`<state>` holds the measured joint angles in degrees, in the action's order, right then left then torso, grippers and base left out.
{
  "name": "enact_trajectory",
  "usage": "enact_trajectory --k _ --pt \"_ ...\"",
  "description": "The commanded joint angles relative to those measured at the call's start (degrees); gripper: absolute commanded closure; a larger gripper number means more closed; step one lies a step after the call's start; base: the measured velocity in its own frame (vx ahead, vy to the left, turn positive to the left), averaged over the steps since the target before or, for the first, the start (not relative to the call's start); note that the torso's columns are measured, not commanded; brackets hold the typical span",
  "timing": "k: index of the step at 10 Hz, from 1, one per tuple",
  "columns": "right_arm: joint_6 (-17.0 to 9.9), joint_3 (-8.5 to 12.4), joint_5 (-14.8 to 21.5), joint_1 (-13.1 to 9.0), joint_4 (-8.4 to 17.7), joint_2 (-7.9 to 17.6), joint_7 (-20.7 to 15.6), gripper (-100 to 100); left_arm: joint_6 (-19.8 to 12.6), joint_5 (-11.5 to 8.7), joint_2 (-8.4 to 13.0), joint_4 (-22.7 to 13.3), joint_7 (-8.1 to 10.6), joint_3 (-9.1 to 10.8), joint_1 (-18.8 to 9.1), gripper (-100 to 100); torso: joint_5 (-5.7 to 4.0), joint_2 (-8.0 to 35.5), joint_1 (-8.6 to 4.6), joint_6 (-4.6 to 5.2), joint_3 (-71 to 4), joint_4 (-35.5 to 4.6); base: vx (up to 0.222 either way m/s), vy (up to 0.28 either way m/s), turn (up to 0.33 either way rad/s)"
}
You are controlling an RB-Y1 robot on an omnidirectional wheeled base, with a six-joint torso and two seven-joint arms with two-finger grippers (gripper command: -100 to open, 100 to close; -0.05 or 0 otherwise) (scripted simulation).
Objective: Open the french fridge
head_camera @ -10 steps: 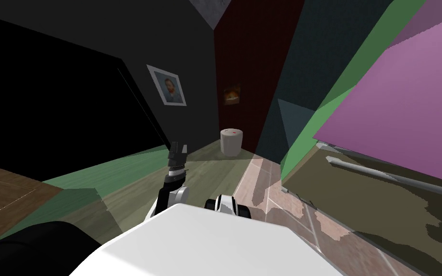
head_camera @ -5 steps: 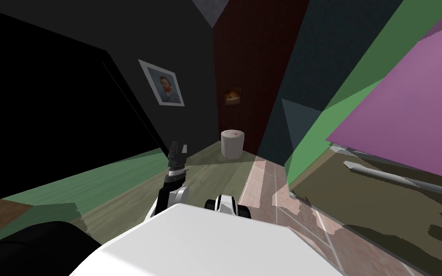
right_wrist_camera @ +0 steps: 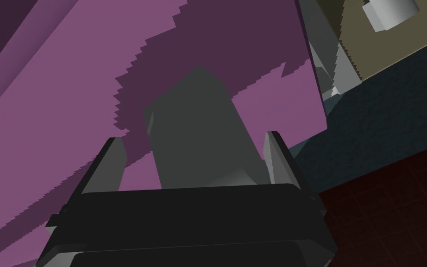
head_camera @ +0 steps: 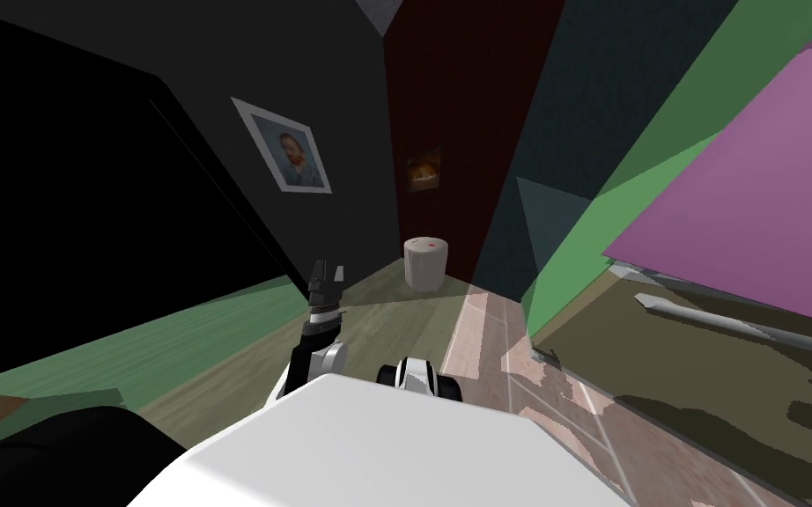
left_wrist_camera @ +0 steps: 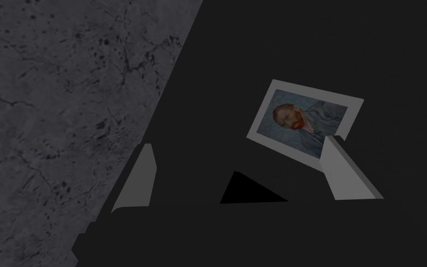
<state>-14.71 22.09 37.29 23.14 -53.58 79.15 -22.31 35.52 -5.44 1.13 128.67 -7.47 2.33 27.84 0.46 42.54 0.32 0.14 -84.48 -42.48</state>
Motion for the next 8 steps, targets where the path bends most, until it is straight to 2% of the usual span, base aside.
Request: enact_trajectory --k 1,2,3,8 --pt "1.7 0.0 -1.8 -0.1 1.7 2.6 0.0 -100 0.0 0.0 0.0 0.0 0.0 0.0 0.0 0 0.12 -0.1 0.29 -0.07 -0.1 0.0 0.042 0.004 -0.056" --pt "0.8 -0.5 -2.0 0.3 0.9 1.9 -0.1 -100 0.0 0.0 0.0 0.0 0.0 0.0 0.0 0 0.17 -0.1 0.49 -0.13 -0.1 0.1 0.022 -0.007 -0.017" --pt "0.9 -0.6 -2.2 0.4 0.9 1.9 -0.1 0 0.0 0.0 0.0 0.0 0.0 -0.01 0.0 0 0.09 -0.1 0.48 -0.18 -0.1 0.1 0.005 -0.008 0.003" --pt "0.9 -0.9 -2.3 0.5 1.0 1.2 0.1 0 0.0 0.0 0.0 0.0 0.0 -0.01 0.0 0 -0.11 -0.1 0.06 -0.07 -0.1 0.1 0.0 0.0 0.0"
